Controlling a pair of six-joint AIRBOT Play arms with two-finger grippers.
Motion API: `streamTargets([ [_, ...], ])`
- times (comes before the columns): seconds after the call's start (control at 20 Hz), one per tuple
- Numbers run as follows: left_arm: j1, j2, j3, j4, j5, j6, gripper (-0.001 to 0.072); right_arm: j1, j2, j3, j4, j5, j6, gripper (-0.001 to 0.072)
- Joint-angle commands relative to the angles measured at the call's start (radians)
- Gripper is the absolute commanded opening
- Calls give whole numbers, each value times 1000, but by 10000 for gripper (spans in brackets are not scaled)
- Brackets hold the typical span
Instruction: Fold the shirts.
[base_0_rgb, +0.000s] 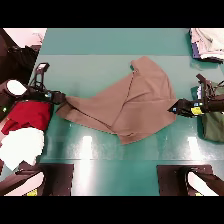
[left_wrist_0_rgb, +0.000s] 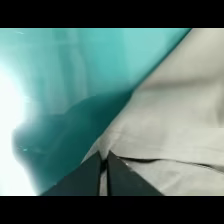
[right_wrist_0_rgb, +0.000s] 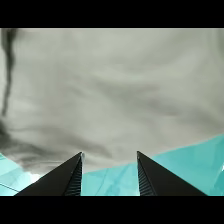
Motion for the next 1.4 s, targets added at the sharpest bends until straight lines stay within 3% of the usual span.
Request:
streamTargets([
  [0.0, 45, -12, 25, 74, -71, -36, 533, 1, 1, 0, 0, 0, 0, 389],
  [0.05, 61, -10, 34, 72, -95, -14, 552, 1, 1, 0, 0, 0, 0, 388],
  [0.1, 76, -10, 53, 63, -121, 24, 454, 1, 1, 0, 0, 0, 0, 389],
  [0.15, 82, -10, 67, 46, -145, 85, 422, 1, 1, 0, 0, -1, 0, 389],
  [0.25, 79, -17, 61, 35, -178, 195, 422, 1, 1, 0, 0, 0, 0, 389],
  [0.4, 79, -95, 54, 3, -183, 253, 423, 1, 1, 0, 0, -2, 0, 388],
  [0.65, 79, -223, 55, 3, -178, 262, 424, 1, 1, 0, 0, 0, 11, 388],
  [0.95, 79, -229, 56, -7, -140, 277, 422, 1, 1, 0, 0, 0, 13, 388],
  [1.35, 79, -247, 120, 39, -203, 265, 422, 1, 1, 0, 0, 0, 13, 388],
])
